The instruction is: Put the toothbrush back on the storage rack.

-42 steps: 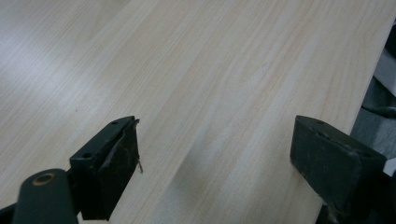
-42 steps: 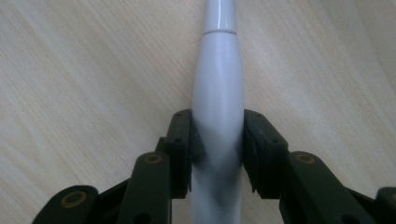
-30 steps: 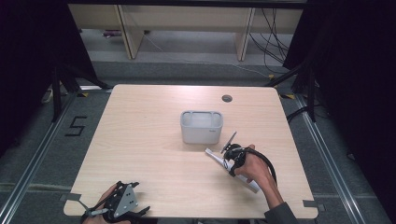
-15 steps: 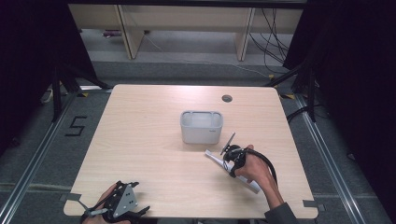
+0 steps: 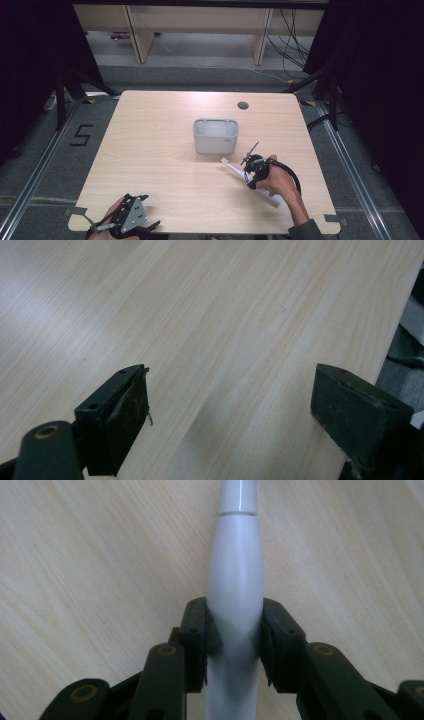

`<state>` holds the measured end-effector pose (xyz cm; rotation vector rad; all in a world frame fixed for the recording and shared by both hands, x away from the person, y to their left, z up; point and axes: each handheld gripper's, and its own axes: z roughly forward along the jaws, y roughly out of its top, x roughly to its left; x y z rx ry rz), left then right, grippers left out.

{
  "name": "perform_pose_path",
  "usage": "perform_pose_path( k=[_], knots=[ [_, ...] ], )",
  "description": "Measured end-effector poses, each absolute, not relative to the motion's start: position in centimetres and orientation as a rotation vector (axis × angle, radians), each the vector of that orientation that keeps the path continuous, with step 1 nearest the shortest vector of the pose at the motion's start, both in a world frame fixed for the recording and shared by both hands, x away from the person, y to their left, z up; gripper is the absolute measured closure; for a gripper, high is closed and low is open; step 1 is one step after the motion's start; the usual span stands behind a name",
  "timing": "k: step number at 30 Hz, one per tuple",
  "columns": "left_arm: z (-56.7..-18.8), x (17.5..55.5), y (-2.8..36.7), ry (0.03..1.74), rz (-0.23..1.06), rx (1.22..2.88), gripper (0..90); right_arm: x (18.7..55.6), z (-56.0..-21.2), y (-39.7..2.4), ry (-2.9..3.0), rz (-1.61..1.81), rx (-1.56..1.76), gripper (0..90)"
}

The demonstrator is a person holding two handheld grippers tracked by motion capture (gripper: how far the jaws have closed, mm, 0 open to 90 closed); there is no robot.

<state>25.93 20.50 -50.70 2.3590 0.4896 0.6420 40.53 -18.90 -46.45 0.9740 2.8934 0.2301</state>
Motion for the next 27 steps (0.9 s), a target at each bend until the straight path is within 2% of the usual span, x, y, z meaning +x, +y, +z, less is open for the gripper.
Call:
perform_pose_path(
  k=[14, 27],
  knots=[
    [-50.7, 25.9, 20.5, 0.491, 0.64, 2.358, 15.0, 39.8, -42.6, -20.8, 2.772, 0.691, 0.975, 67.0],
    [-50.6, 26.0, 20.6, 0.494, 0.63, 2.355, 15.0, 39.8, -41.7, -21.0, 2.628, 0.927, 0.974, 67.0]
  ],
)
